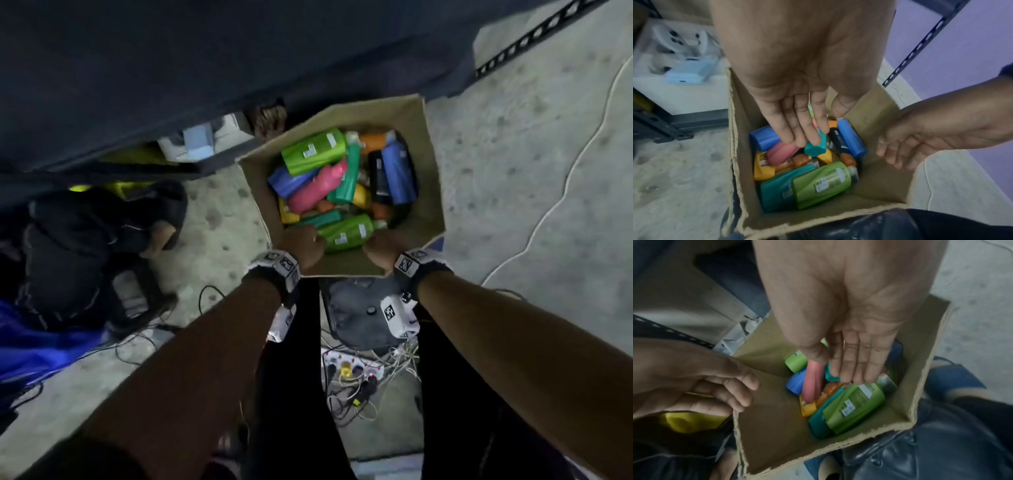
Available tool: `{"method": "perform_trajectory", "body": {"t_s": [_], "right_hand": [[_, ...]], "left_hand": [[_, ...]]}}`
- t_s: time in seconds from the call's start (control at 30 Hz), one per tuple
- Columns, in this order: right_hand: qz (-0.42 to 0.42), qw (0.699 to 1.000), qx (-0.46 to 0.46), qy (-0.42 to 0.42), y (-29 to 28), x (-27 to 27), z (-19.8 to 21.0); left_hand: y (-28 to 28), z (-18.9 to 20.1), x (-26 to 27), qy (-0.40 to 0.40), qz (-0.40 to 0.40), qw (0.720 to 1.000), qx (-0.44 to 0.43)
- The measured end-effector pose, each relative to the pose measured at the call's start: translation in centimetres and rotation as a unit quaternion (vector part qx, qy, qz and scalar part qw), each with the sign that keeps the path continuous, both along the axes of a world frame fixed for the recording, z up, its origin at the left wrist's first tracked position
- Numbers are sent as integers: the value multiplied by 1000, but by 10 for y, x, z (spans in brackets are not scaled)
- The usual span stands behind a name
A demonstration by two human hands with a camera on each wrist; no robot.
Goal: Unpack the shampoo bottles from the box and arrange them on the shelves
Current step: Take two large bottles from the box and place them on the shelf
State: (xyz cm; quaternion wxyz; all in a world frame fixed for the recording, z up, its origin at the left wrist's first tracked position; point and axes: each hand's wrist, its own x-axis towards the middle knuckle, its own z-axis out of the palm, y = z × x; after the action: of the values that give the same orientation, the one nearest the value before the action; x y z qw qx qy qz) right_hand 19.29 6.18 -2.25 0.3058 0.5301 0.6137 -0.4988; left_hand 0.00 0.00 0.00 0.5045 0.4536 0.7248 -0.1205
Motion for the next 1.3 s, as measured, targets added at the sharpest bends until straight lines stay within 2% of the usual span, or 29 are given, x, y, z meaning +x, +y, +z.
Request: {"method": "perform_trajectory", "body": {"t_s": [0.17,0.27,0.4,0.5,0.53,0.57,0.67,0.73,0.77,0.83,0.9,0.97,1.03,1.1,1.2,1.23,1.3], "right_hand": [[-126,989,-36,-66,-8,1,-60],[-240,964,-81,-76,-14,3,-93],[-399,901,-144,-88,-26,3,-136],[-542,815,-178,-105,-35,1,-161],[-573,791,-187,-106,-38,0,-170],[-584,781,-194,-108,-38,-1,-177],[-570,789,-193,-124,-31,-3,-195],[-584,781,-190,-111,-28,-1,-204],[-600,770,-190,-105,-27,-1,-207],[-602,769,-193,-95,-31,2,-216],[-562,800,-195,-79,-30,4,-224],[-476,849,-211,-93,-23,8,-233],[-417,874,-222,-112,-9,9,-245],[-369,888,-235,-138,-7,5,-248],[-365,891,-235,-131,-3,-1,-256],[-348,901,-233,-117,-7,-1,-258],[-380,884,-247,-115,-9,-1,-262]], "left_hand": [[17,-70,-16,26,-10,999,-23],[24,-108,-17,35,-7,999,-17],[33,-160,-26,46,45,998,-20],[41,-194,-30,35,53,998,-27],[42,-203,-31,42,54,997,-30],[43,-212,-32,50,66,996,-31],[47,-229,-33,33,129,991,2],[52,-240,-30,14,159,986,39],[54,-245,-29,12,159,986,48],[57,-253,-24,28,143,988,47],[57,-257,-19,75,120,989,35],[56,-260,-14,110,111,987,36],[53,-262,-10,128,108,985,48],[52,-265,-10,141,104,982,64],[50,-265,-13,136,102,984,57],[50,-264,-13,134,100,984,55],[50,-262,-14,121,108,985,57]]}}
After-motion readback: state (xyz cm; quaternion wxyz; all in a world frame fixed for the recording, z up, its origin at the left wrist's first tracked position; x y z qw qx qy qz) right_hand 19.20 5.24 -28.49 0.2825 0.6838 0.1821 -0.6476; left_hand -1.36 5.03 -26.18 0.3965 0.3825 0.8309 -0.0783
